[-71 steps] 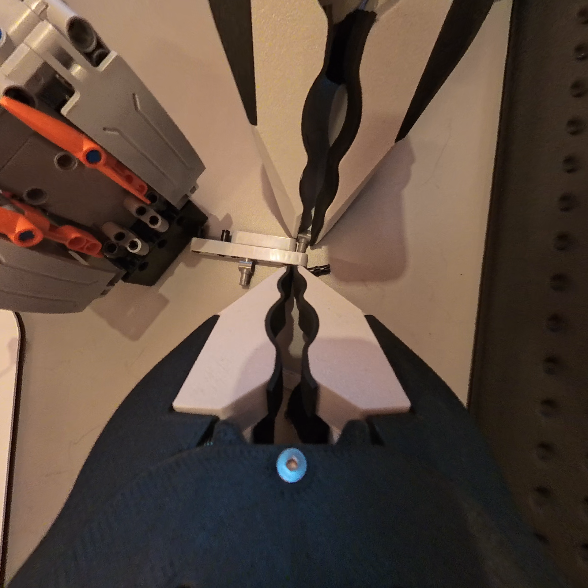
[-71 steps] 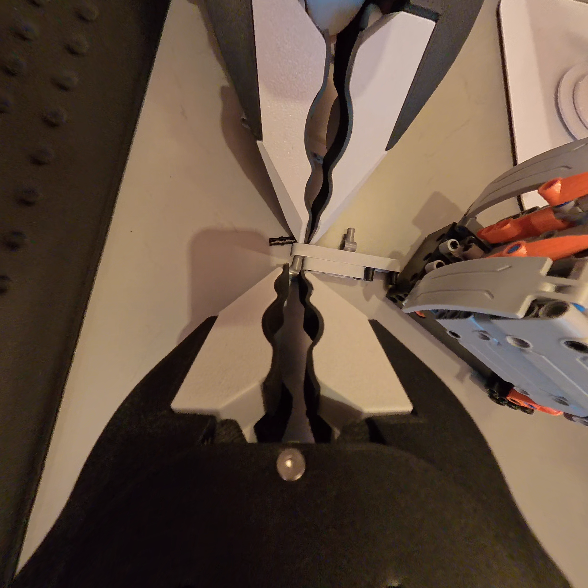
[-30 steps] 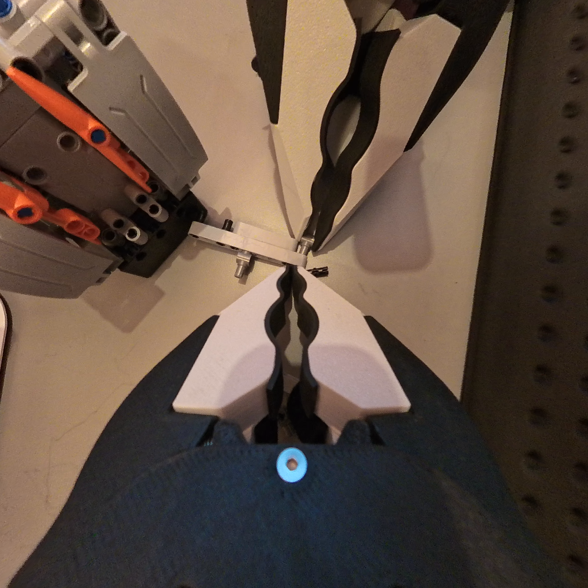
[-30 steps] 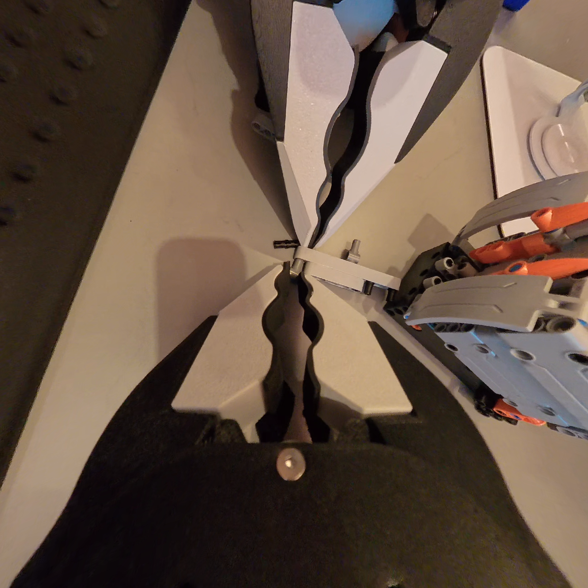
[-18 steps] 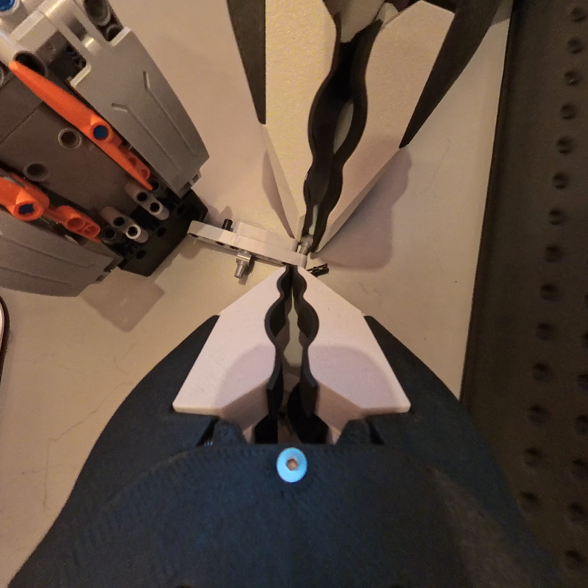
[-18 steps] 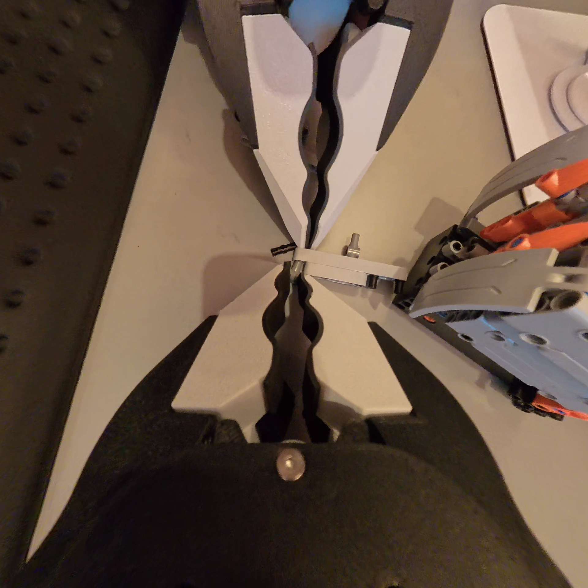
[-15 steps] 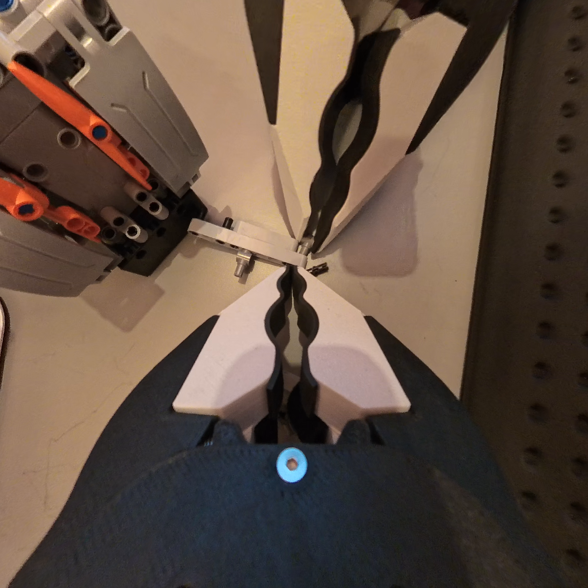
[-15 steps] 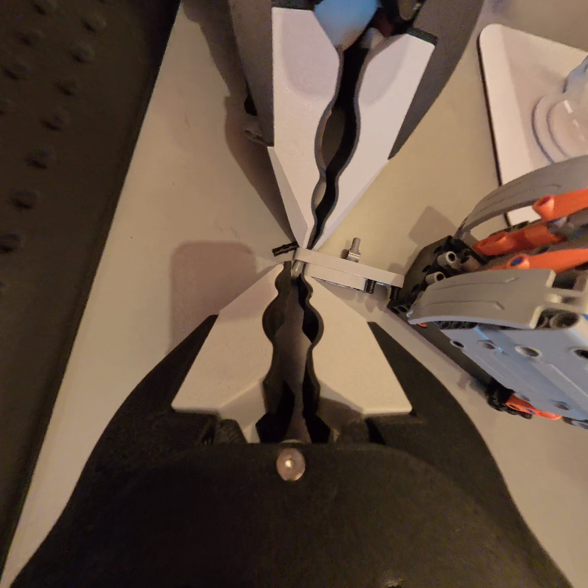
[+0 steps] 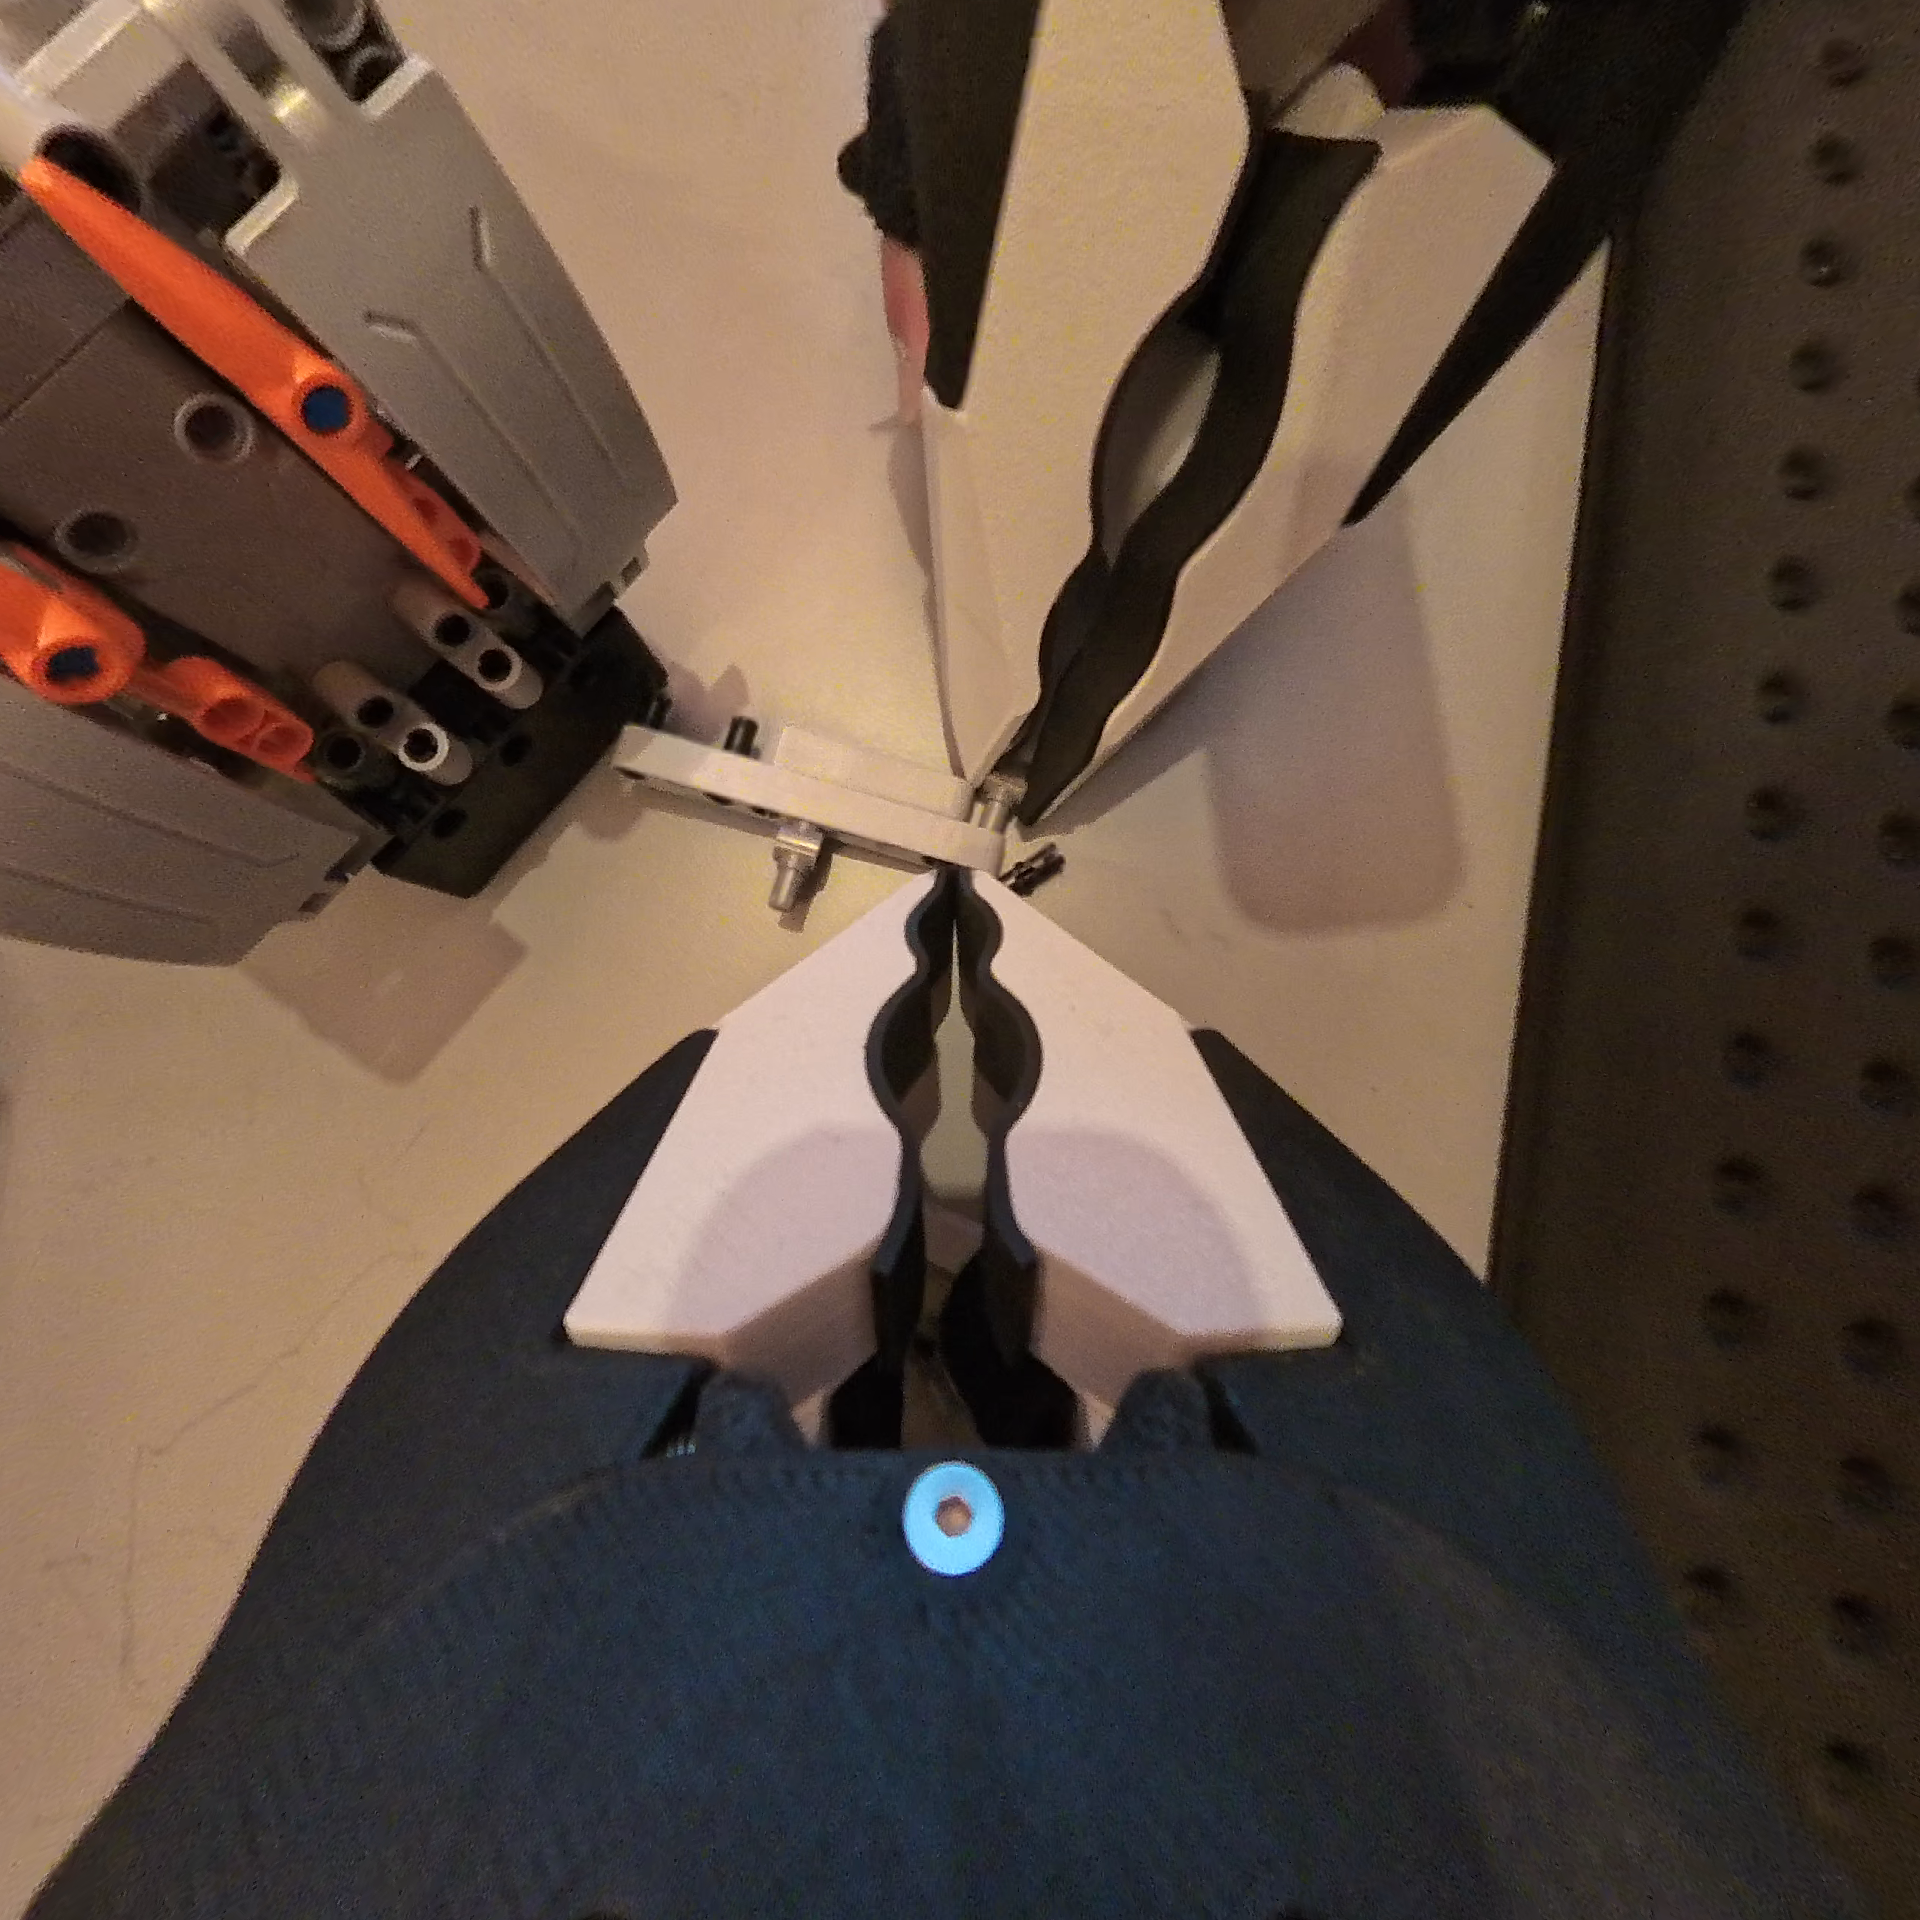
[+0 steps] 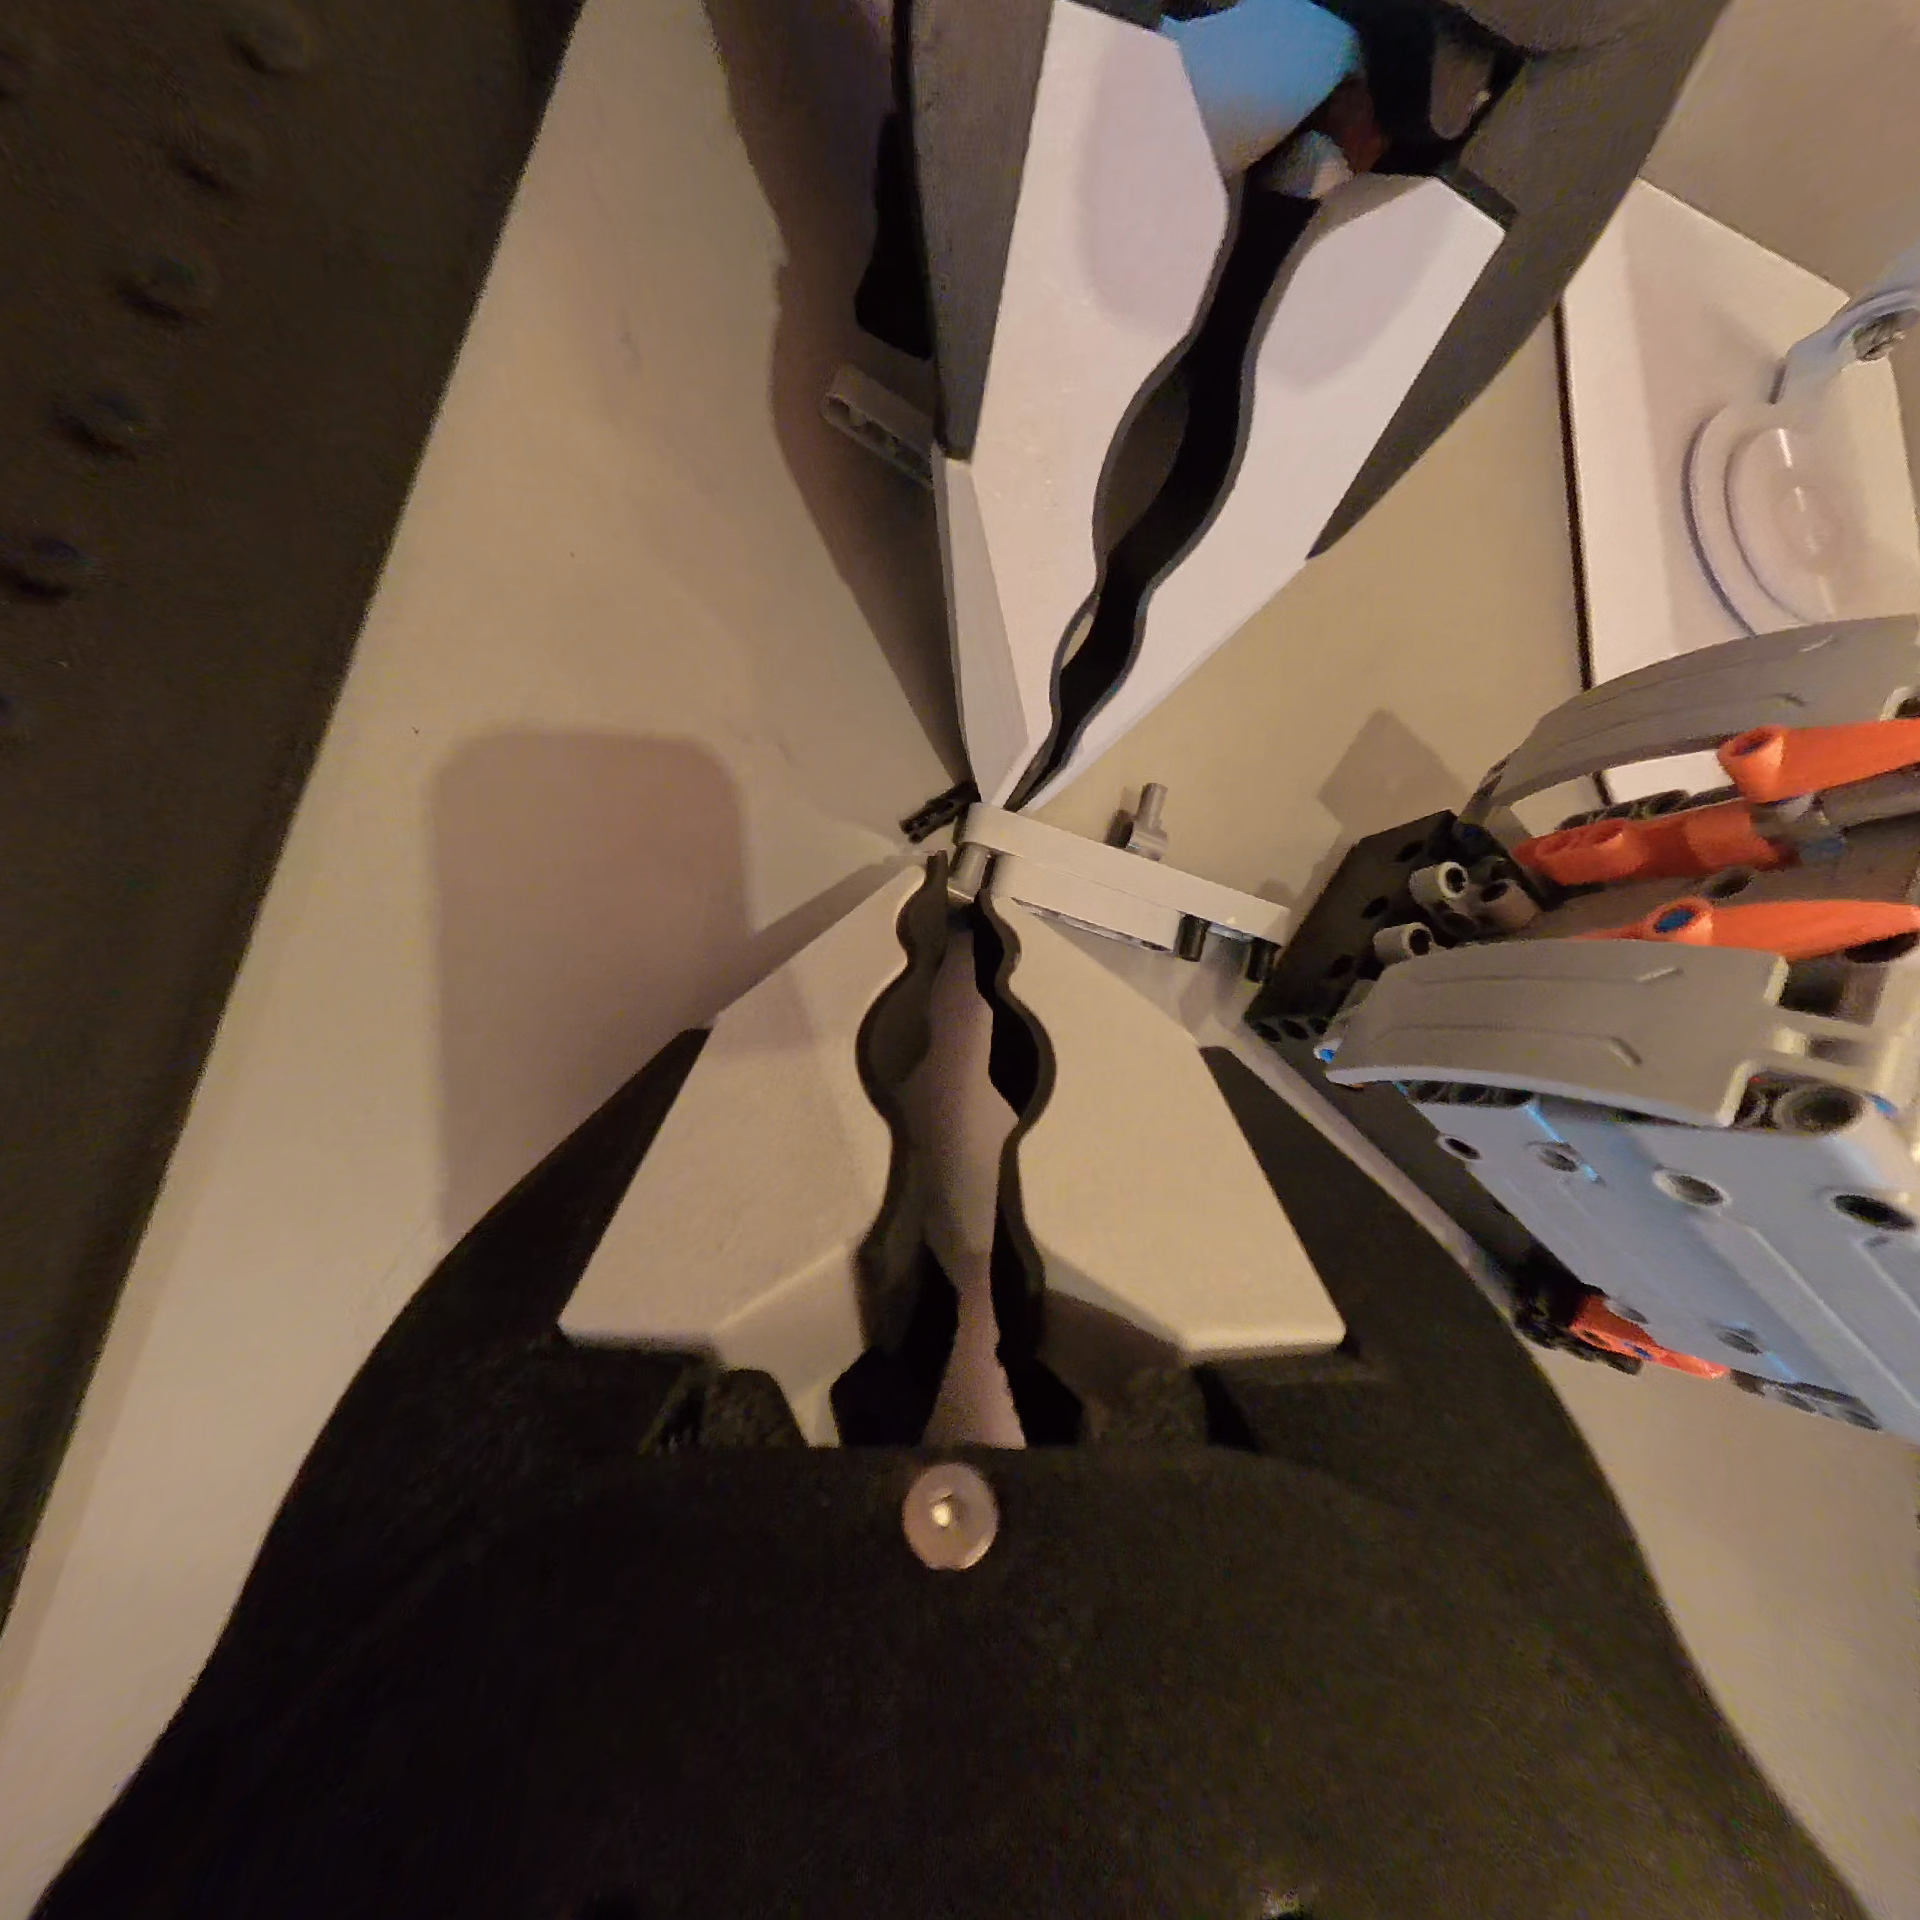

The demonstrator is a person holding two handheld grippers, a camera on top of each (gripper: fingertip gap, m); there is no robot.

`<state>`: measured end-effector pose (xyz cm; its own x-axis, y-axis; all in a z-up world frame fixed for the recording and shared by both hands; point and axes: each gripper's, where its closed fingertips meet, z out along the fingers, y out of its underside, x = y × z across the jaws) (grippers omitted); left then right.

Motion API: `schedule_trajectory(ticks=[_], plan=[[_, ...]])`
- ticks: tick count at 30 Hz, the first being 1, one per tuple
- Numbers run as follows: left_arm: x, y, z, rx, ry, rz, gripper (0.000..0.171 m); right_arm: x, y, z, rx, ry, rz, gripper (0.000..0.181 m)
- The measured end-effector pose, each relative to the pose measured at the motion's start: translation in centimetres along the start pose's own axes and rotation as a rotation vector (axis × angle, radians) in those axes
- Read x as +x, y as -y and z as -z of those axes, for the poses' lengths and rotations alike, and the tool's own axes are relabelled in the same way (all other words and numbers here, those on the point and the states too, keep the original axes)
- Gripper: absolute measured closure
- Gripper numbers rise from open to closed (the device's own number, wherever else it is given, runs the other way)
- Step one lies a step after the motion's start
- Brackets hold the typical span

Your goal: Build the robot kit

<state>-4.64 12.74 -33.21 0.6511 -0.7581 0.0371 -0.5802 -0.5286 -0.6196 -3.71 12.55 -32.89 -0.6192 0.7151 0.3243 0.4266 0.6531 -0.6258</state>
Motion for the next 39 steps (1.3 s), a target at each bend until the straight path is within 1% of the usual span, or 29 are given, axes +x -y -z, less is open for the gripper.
schedule_trajectory(ticks=[3, 4, 5, 8, 10, 12, 14, 16, 19, 20, 21, 24, 35, 39], plan=[[0.3, -0.1, 0.1, -0.01, -0.009, -0.015, 0.171, -0.2, 0.1, 0.1, 0.012, 0.02, -0.015, 0.178], [0.3, -0.2, 0.2, -0.018, -0.013, -0.019, 0.168, -0.3, 0.1, 0.1, 0.018, 0.027, -0.02, 0.178], [0.3, -0.1, 0.4, -0.017, -0.018, -0.018, 0.159, -0.3, 0.2, 0.1, 0.022, 0.033, -0.026, 0.178], [0.7, 0.6, 1.3, 0.015, -0.027, -0.049, 0.146, -0.6, 0.3, 0.1, 0.035, 0.052, -0.035, 0.178], [0.2, 0.4, 1.6, -0.002, 0.008, -0.051, 0.138, -0.7, 0.4, 0.1, 0.037, 0.056, -0.032, 0.178], [-0.1, 0.0, 1.5, -0.018, 0.011, -0.036, 0.123, -0.7, 0.4, 0.1, 0.039, 0.059, -0.034, 0.178], [-0.6, -0.3, 1.2, -0.04, 0.037, -0.043, 0.117, -0.7, 0.4, 0.1, 0.038, 0.059, -0.029, 0.178], [-0.5, -0.6, 0.6, -0.067, 0.025, -0.039, 0.109, -0.8, 0.5, 0.0, 0.041, 0.063, -0.033, 0.178], [-0.2, -0.4, 0.2, -0.068, 0.021, -0.045, 0.114, -0.8, 0.5, 0.0, 0.045, 0.066, -0.038, 0.177], [0.0, -0.2, 0.1, -0.061, 0.019, -0.047, 0.118, -0.8, 0.5, 0.0, 0.046, 0.067, -0.04, 0.178], [0.1, -0.1, 0.1, -0.054, 0.015, -0.05, 0.127, -0.8, 0.5, 0.0, 0.048, 0.069, -0.042, 0.178], [0.1, -0.1, 0.1, -0.051, 0.026, -0.043, 0.132, -0.9, 0.5, 0.0, 0.054, 0.077, -0.052, 0.178], [0.1, -0.1, 0.1, -0.016, 0.035, -0.04, 0.132, -1.0, 0.7, 0.1, 0.073, 0.073, -0.081, 0.178], [0.0, -0.1, 0.1, 0.007, 0.035, -0.027, 0.132, -1.0, 0.8, 0.1, 0.092, 0.084, -0.12, 0.179]])
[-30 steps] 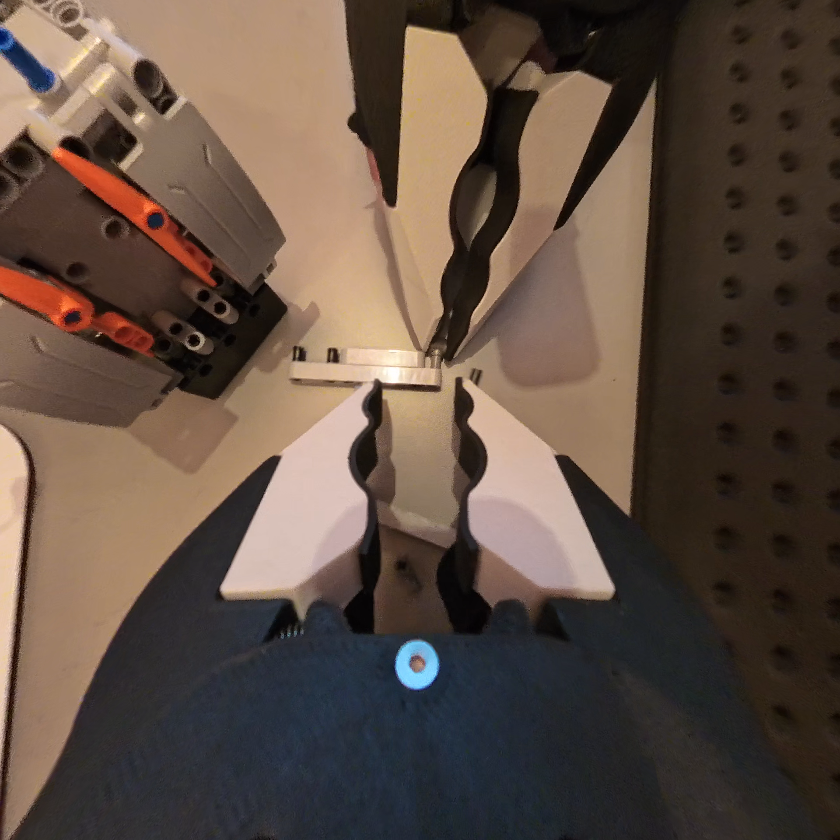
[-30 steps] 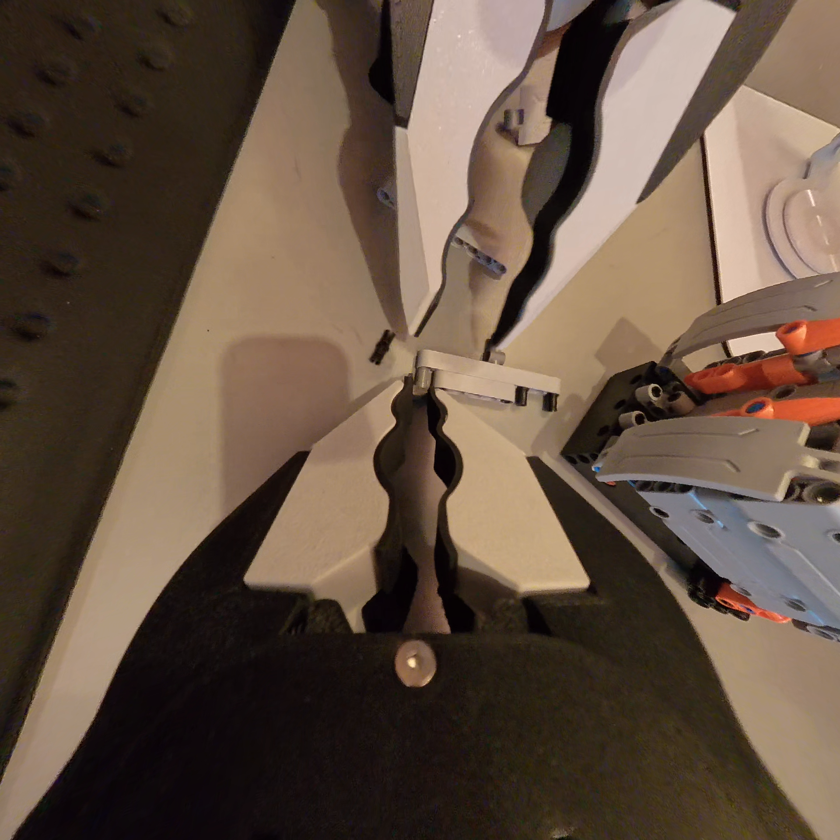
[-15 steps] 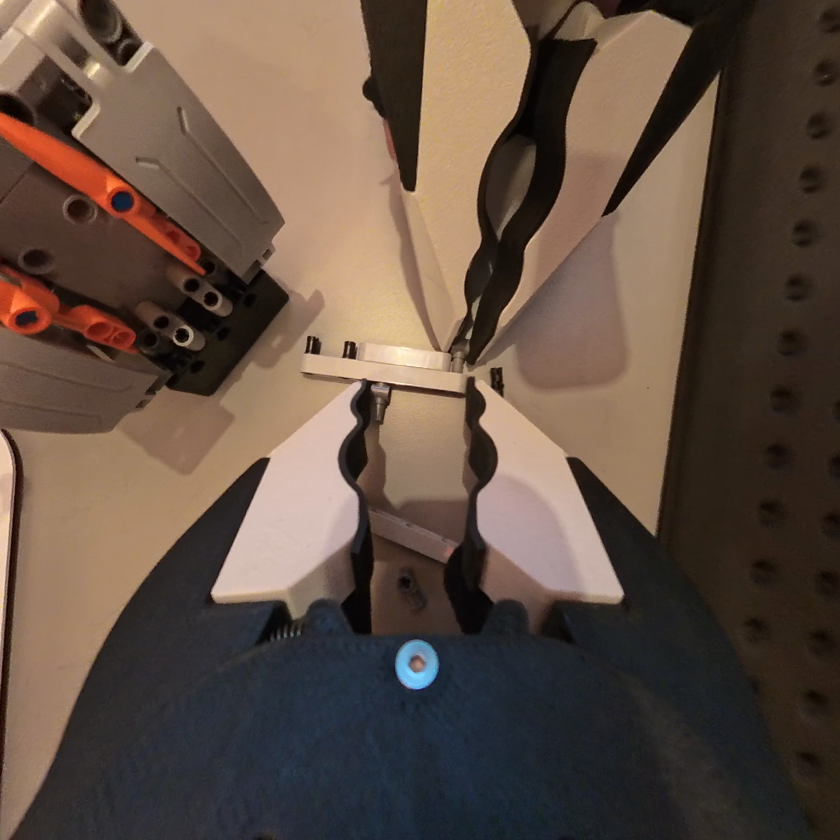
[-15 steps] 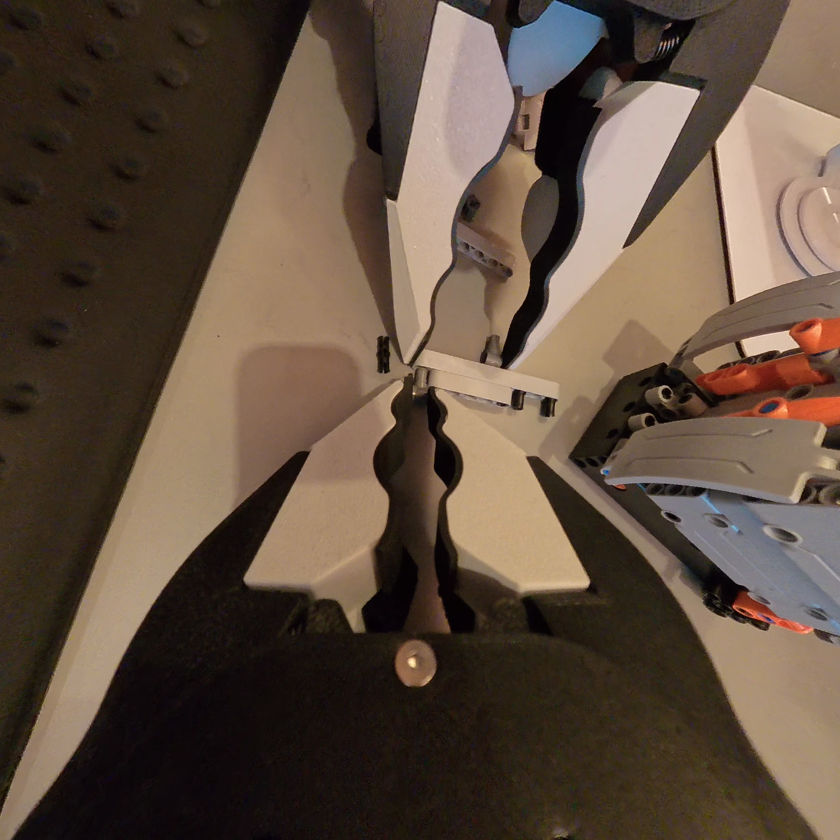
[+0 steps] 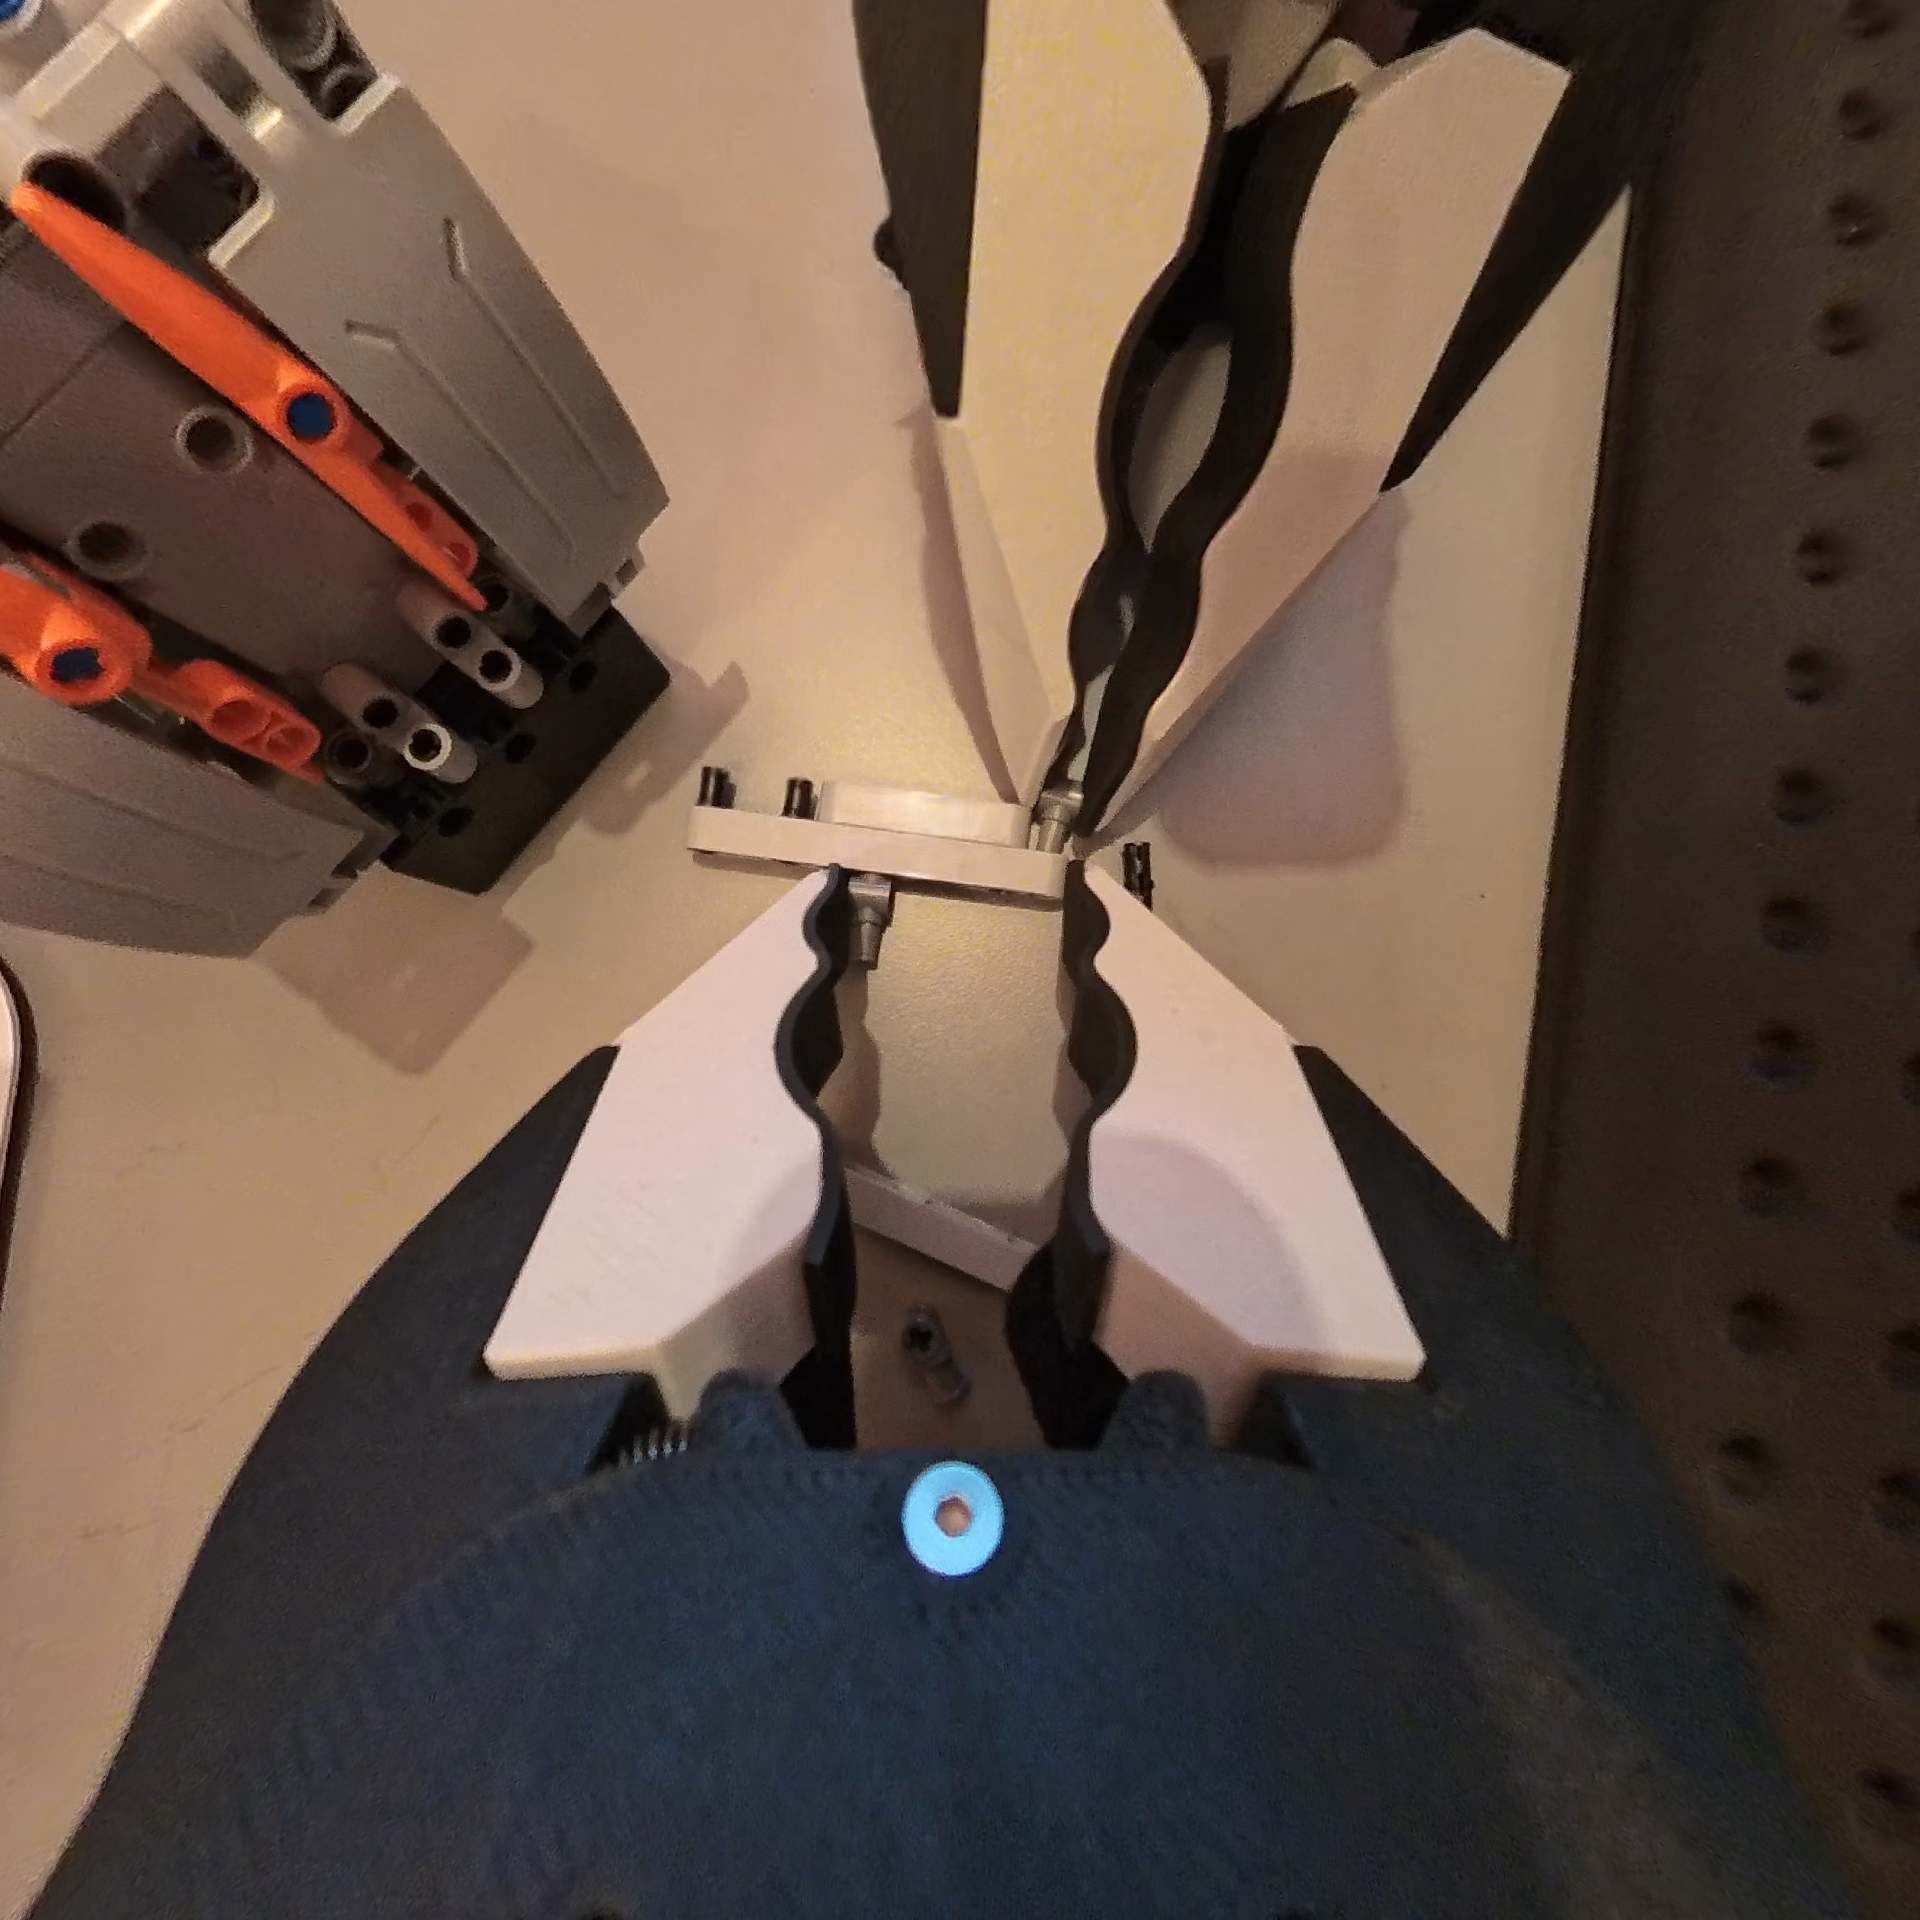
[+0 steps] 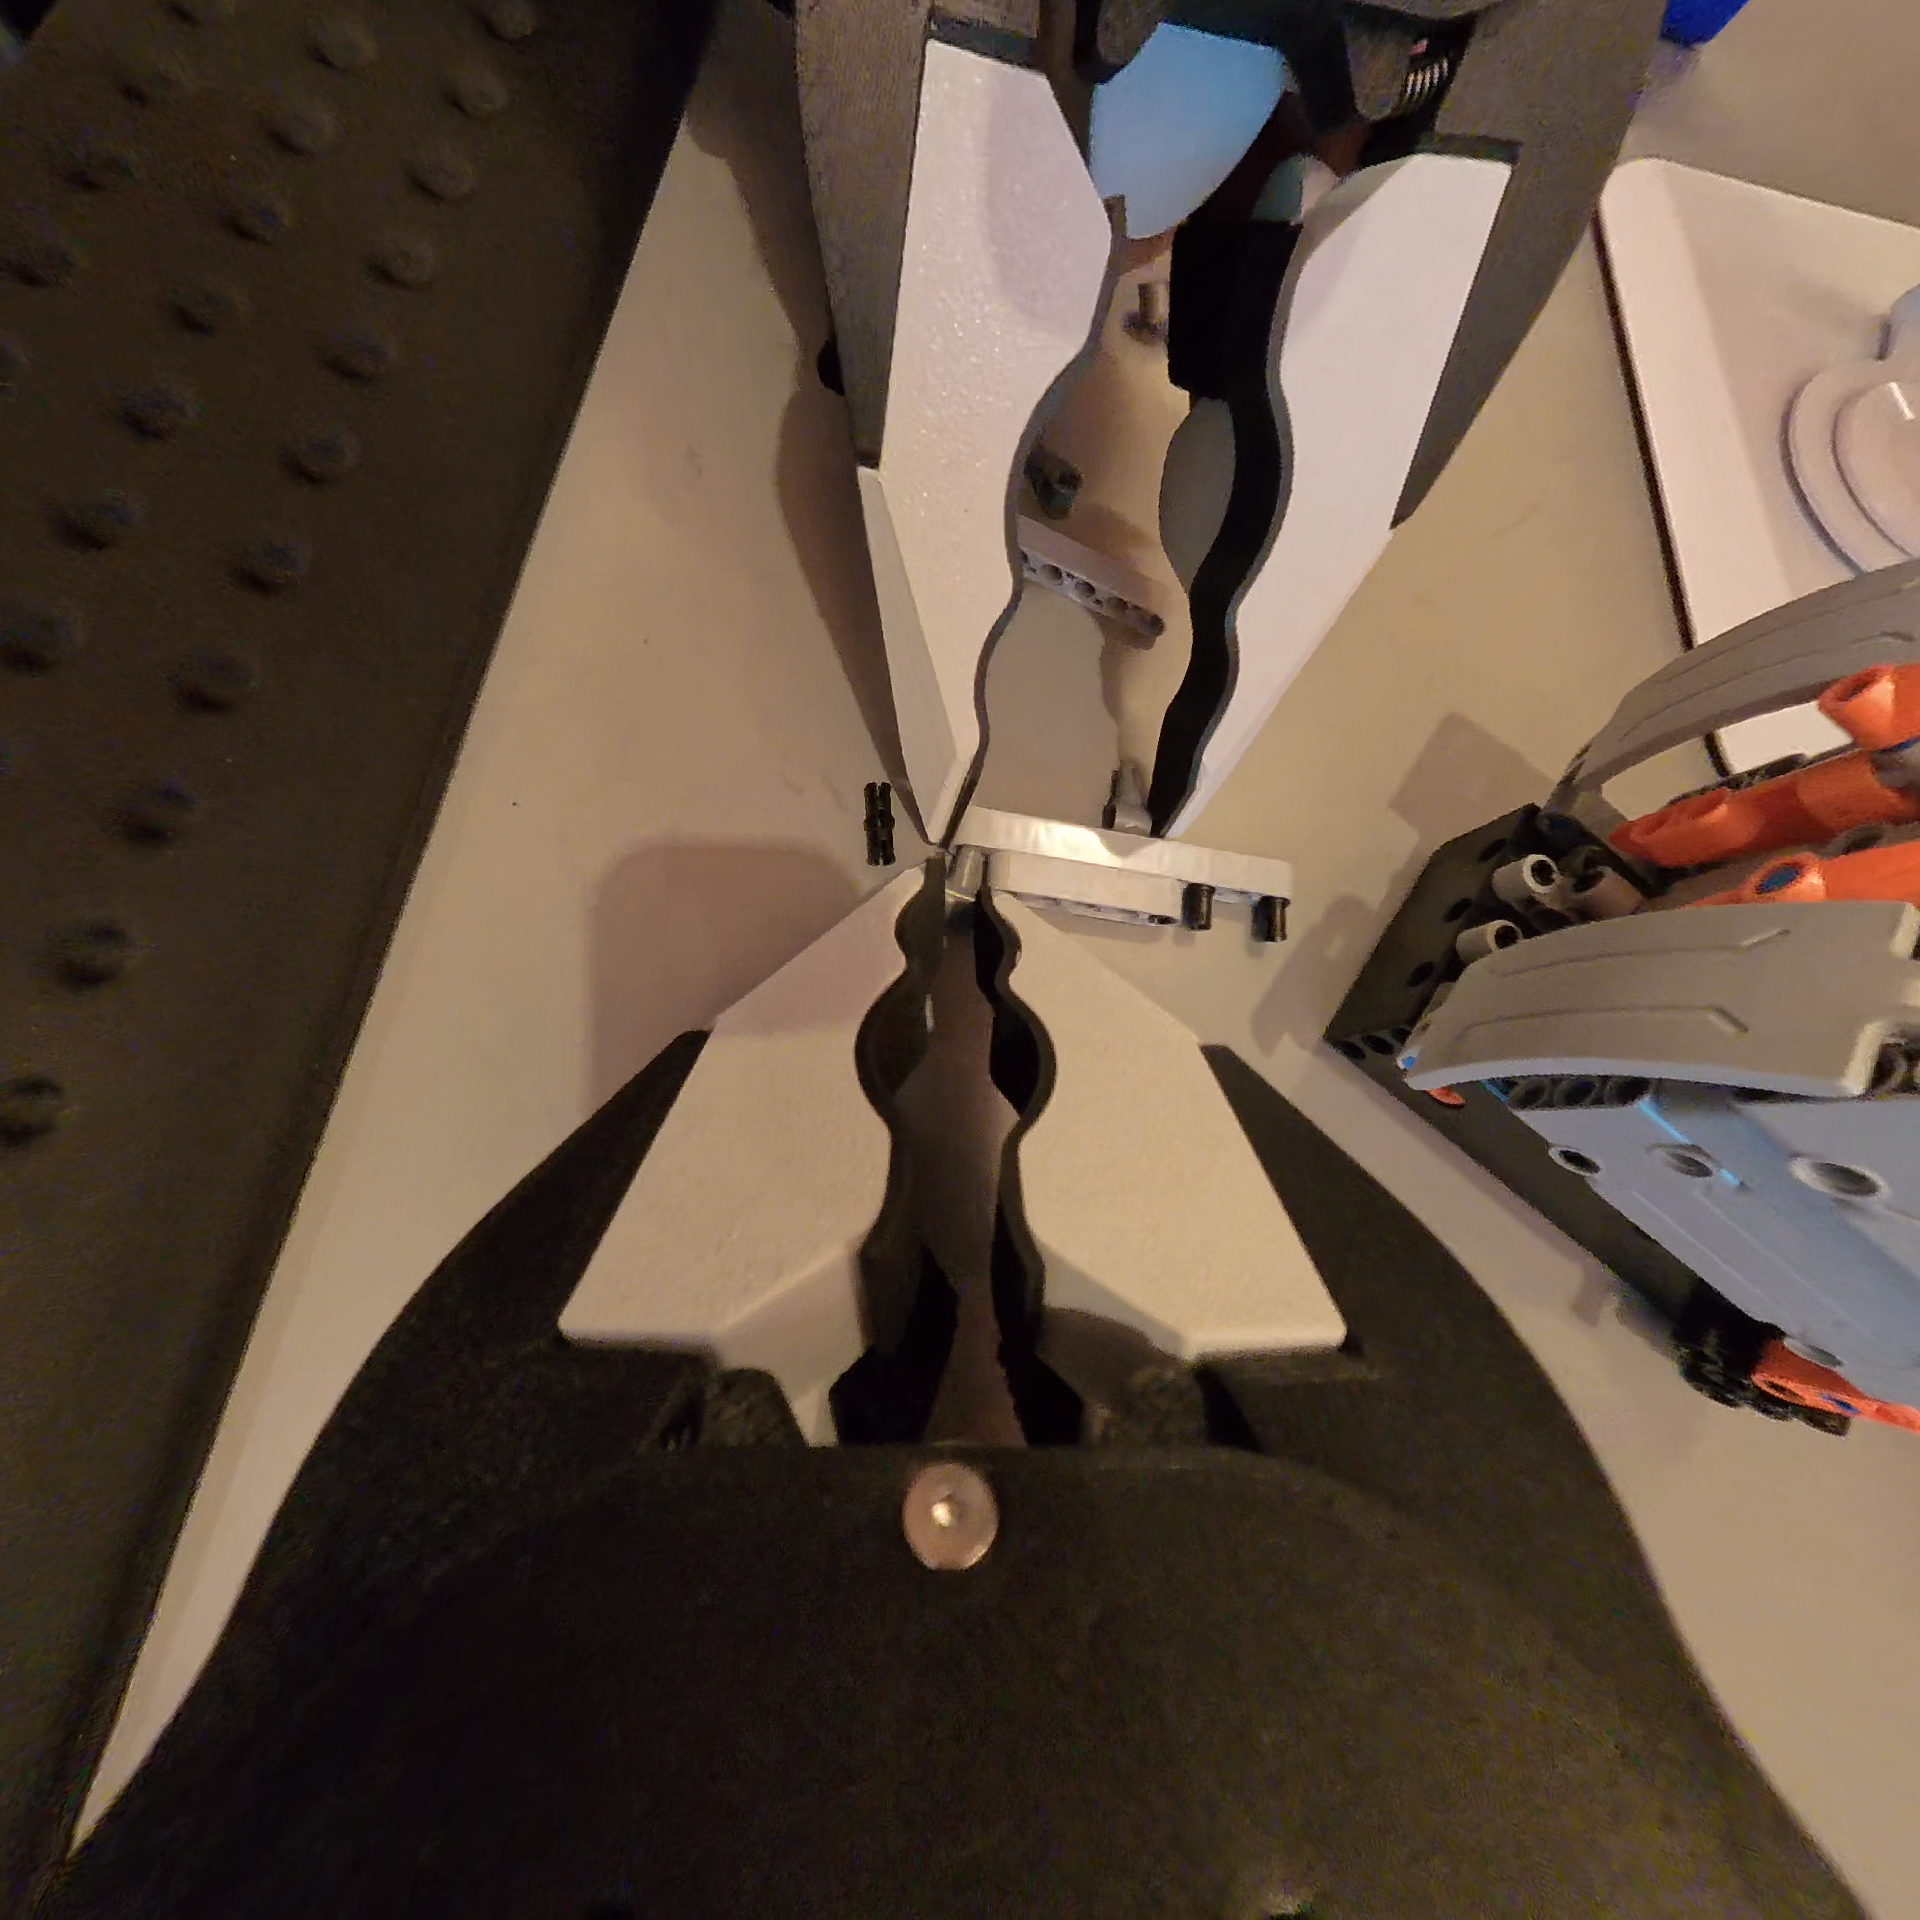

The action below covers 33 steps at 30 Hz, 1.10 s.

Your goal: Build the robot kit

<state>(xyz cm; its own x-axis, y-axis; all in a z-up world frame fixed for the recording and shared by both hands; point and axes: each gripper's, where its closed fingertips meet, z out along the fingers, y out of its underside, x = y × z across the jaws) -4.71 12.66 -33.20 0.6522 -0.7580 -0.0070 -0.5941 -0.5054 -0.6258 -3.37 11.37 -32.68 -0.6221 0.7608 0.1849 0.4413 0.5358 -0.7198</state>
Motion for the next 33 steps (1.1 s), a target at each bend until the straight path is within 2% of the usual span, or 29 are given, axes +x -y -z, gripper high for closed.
schedule_trajectory(ticks=[7, 17, 22, 33], plan=[[0.01, 0.01, 0.0, 0.025, 0.001, 0.02, 0.132, -0.1, -0.01, -0.15, 0.009, 0.01, -0.007, 0.179], [0.03, 0.08, -0.05, 0.04, -0.008, 0.019, 0.132, -0.19, 0.11, -0.38, -0.043, -0.026, 0.107, 0.179], [0.01, 0.1, -0.04, 0.035, -0.005, 0.004, 0.131, -0.04, 0.13, -0.29, -0.015, 0.007, 0.021, 0.176], [0.3, 0.17, 0.5, 0.03, -0.03, -0.001, 0.131, 0.09, -0.41, 0.47, -0.044, 0.011, -0.004, 0.171]])
